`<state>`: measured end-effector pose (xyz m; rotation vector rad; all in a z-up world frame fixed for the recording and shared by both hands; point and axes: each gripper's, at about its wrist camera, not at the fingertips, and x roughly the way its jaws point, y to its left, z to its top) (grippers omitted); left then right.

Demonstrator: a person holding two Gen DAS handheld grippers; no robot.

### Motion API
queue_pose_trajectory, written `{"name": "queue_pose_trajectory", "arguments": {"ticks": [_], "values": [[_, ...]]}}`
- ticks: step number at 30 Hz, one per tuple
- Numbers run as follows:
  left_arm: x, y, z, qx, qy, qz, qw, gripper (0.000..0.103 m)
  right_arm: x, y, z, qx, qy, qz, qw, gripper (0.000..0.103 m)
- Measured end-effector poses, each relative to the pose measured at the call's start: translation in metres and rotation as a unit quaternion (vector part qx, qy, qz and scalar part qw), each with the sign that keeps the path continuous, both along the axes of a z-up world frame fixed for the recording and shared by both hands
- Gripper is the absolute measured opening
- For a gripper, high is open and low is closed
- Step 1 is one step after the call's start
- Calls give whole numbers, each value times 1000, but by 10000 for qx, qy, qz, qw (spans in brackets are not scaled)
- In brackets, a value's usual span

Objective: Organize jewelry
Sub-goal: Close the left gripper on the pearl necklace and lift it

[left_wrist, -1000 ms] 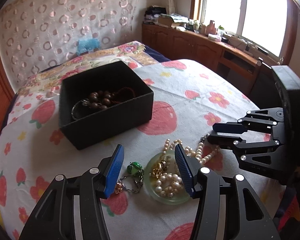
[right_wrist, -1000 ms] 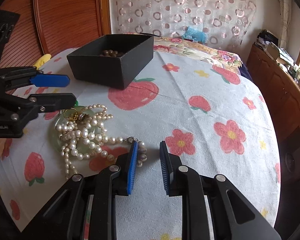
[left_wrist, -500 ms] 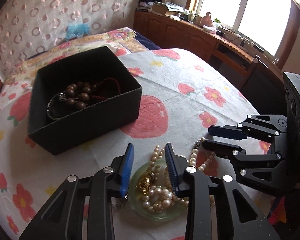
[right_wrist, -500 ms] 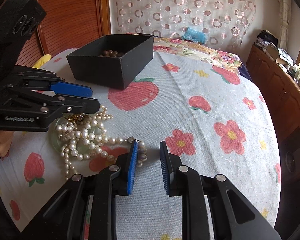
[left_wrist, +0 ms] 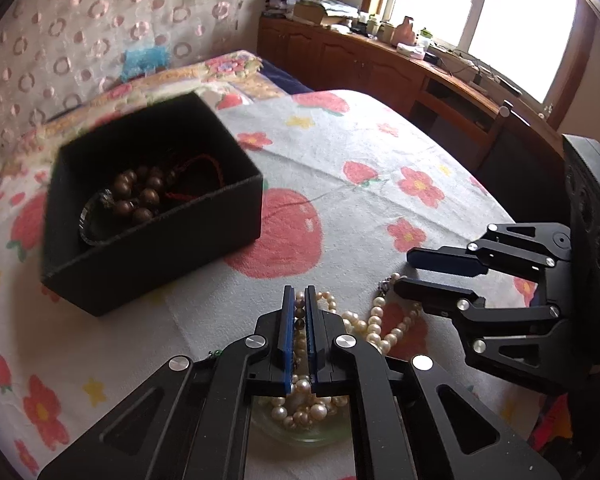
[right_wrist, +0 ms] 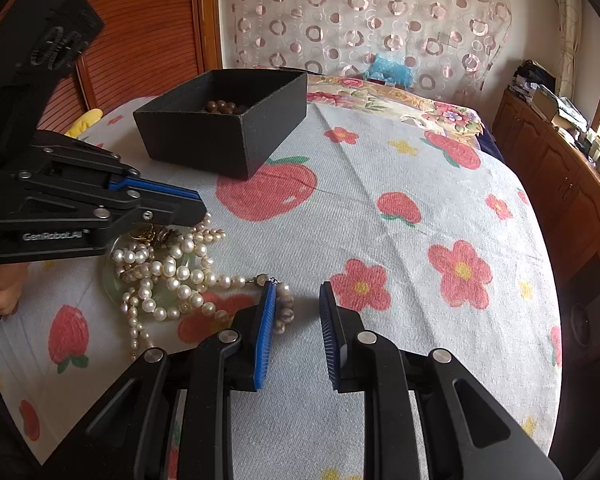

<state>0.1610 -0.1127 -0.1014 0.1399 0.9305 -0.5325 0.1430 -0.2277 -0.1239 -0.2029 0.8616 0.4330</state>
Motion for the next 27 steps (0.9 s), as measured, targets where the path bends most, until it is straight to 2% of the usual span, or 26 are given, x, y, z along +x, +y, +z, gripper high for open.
{"name": "queue_pose_trajectory", "arguments": {"ticks": [7, 18, 27], "values": [[-15, 12, 33, -170, -446, 143, 9988, 4, 0, 0, 0, 2, 0, 0, 10000, 24], [-39, 34, 88, -511, -1148, 380, 9913, 4, 0, 0, -1, 3, 1, 1, 10000, 24], [-54, 47, 119, -723, -1516, 459, 9847, 4, 0, 0, -1, -4, -4, 1, 10000, 24]]}}
